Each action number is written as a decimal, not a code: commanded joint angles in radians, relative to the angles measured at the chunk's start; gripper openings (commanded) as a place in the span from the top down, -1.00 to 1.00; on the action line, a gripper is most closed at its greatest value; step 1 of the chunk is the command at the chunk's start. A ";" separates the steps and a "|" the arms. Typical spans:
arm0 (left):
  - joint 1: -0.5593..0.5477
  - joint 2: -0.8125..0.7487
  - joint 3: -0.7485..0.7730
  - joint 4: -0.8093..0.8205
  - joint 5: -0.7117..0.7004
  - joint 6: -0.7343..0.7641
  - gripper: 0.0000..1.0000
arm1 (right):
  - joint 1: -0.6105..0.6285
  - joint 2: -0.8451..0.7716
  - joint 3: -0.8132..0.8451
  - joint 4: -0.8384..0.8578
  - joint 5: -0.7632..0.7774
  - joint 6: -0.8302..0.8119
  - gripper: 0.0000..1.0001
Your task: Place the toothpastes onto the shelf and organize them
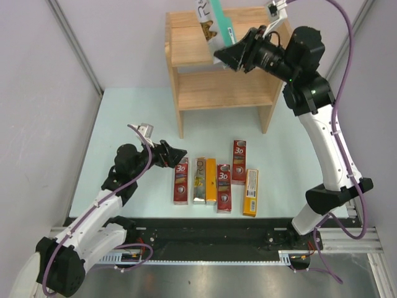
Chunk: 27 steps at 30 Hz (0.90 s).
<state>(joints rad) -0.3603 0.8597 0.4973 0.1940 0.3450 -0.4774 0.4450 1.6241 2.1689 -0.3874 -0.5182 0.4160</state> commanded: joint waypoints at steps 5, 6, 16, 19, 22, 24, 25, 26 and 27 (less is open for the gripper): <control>0.006 -0.004 -0.032 0.009 0.012 0.013 -0.99 | -0.170 0.033 0.161 -0.067 0.110 0.023 0.64; 0.006 -0.005 -0.034 0.010 0.012 0.008 -0.99 | -0.204 0.033 0.157 -0.065 0.118 0.026 0.64; 0.006 -0.016 -0.069 0.042 0.046 -0.015 -0.99 | -0.345 0.045 0.028 -0.007 0.032 0.124 0.63; 0.006 -0.014 -0.082 0.058 0.061 -0.030 -0.99 | -0.351 0.052 -0.015 -0.002 0.009 0.147 0.63; 0.006 -0.010 -0.085 0.058 0.068 -0.033 -0.99 | -0.350 0.060 -0.053 0.028 -0.032 0.171 0.63; 0.006 -0.011 -0.088 0.055 0.066 -0.030 -0.99 | -0.350 0.075 -0.052 0.038 -0.055 0.182 0.62; 0.006 -0.013 -0.088 0.055 0.066 -0.032 -0.99 | -0.350 0.079 -0.050 0.045 -0.062 0.193 0.63; 0.006 -0.013 -0.091 0.055 0.069 -0.029 -0.99 | -0.350 0.082 -0.052 0.054 -0.069 0.199 0.62; 0.006 -0.010 -0.092 0.055 0.075 -0.030 -0.99 | -0.351 0.085 -0.052 0.064 -0.084 0.210 0.63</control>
<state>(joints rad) -0.3603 0.8585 0.4175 0.2081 0.3935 -0.4969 0.0956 1.7126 2.1010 -0.4461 -0.5247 0.5732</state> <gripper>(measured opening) 0.996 0.469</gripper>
